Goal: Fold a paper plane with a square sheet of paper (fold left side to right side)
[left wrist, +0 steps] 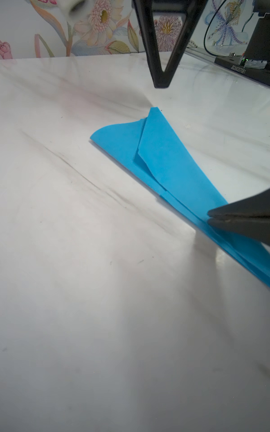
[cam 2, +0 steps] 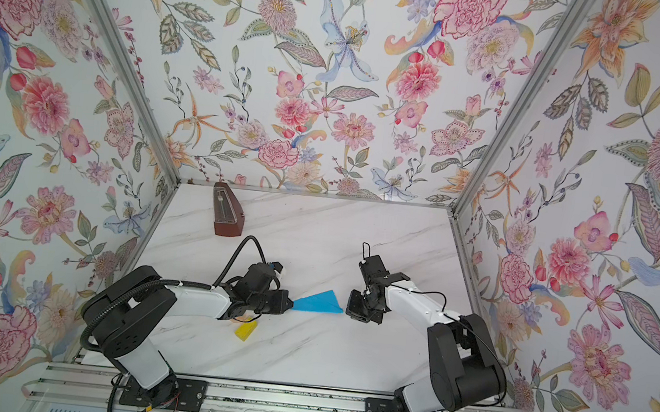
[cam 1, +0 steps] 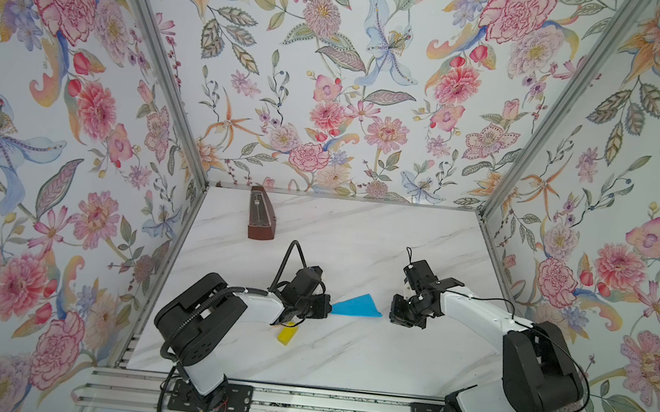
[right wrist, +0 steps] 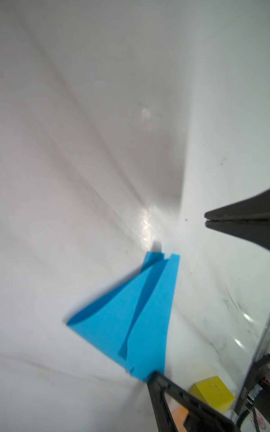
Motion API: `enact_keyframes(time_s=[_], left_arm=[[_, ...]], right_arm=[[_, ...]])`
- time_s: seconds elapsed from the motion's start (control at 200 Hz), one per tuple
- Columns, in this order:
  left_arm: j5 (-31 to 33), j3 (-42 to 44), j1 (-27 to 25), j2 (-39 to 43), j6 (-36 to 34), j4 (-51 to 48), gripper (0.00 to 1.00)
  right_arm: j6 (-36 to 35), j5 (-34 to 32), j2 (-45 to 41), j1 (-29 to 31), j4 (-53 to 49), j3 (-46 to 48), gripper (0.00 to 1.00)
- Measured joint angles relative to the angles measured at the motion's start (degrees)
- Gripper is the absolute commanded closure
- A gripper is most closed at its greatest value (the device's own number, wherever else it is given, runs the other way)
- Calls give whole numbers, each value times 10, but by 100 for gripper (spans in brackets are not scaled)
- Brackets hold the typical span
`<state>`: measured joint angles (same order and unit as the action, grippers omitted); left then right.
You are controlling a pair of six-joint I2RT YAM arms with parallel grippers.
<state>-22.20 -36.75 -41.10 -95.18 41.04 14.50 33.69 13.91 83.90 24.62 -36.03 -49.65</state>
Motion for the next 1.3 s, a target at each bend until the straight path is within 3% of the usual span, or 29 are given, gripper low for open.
enact_keyframes(time_s=[0.18,0.46,0.621,0.951,1.126,1.301], left_arm=[[-33,9,-4,66,14,-7,86],[-28,8,15,163,2,-21,80],[-9,8,49,176,-12,-57,79],[1,8,59,165,-42,-97,78],[-2,8,59,145,-55,-110,77],[-16,1,54,122,-64,-111,75]], right_arm=[[14,20,-8,24,6,-71,73],[13,57,145,70,22,-186,50],[4,82,209,85,25,-217,52],[-9,134,202,131,24,-180,75],[2,119,166,176,24,-121,76],[35,58,152,209,29,-69,75]])
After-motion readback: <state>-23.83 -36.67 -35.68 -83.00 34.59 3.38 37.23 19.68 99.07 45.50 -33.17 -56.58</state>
